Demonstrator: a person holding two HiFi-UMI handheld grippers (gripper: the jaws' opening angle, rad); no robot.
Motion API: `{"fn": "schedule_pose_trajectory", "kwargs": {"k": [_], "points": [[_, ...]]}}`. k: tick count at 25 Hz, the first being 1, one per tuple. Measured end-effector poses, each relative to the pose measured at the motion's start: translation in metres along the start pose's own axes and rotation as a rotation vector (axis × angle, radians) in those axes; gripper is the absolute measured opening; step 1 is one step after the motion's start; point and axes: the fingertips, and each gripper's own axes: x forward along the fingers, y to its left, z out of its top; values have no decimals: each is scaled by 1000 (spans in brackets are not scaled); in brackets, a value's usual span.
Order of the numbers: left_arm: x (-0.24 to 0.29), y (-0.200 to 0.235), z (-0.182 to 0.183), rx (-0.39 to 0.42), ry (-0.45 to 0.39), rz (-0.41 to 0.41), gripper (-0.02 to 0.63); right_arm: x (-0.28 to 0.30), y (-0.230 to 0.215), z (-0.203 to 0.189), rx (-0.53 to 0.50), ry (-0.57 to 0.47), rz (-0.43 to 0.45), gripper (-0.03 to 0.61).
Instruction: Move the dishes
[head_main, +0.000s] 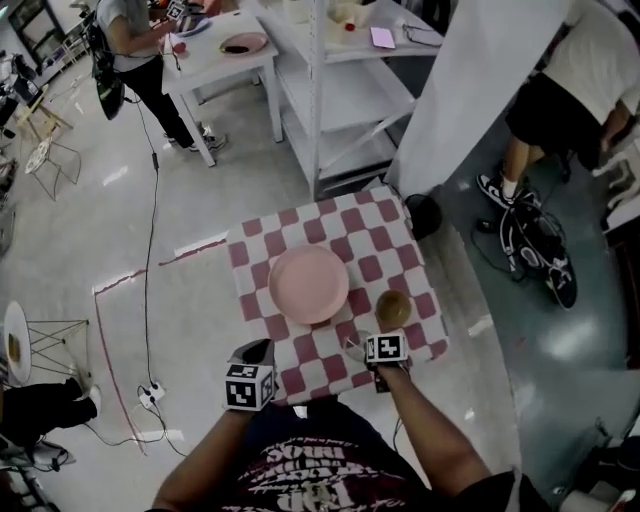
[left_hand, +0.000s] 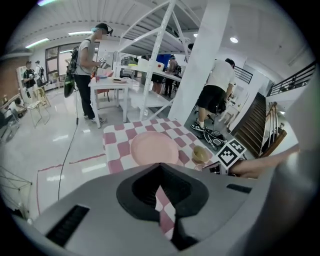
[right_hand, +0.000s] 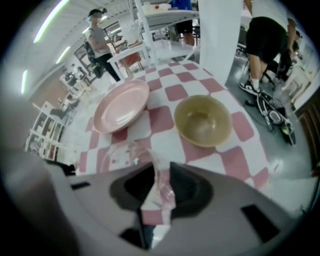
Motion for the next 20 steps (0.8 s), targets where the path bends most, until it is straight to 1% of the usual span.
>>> {"fn": "schedule_pose_trajectory", "kwargs": {"k": [2,5,7,9,11,12,13,14,16,17,20], "points": [[-8,1,-4,-18,-5,5,25,-10,-2,4,-11,-25,12,124],[-17,0,2,-47,-21,-22,25,-33,-7,9,-3,-73,8,138],[-21,-2,11,-44,-39,-48,25,-52,-10,14,28,-122,3,138],[-22,-3,18,-28,-55,-82,25,-69,-10,19,79,-185,20,138],[-22,-5,23,-7,-66,-121,25,-92,-2,26,132,-281,49,137],[-22,-8,25,9,-72,-146,25,-107,5,29,151,-345,65,122],[-21,-11,28,26,-80,-174,25,-125,13,33,158,-415,86,65],[-21,-16,30,43,-87,-205,25,-142,24,36,150,-486,117,47],[-19,-29,35,67,-107,-279,25,-177,51,41,107,-615,187,35],[-19,-37,38,78,-125,-320,25,-193,63,43,85,-669,206,34],[-24,-65,53,128,-204,-430,25,-234,90,45,21,-809,210,34]]}}
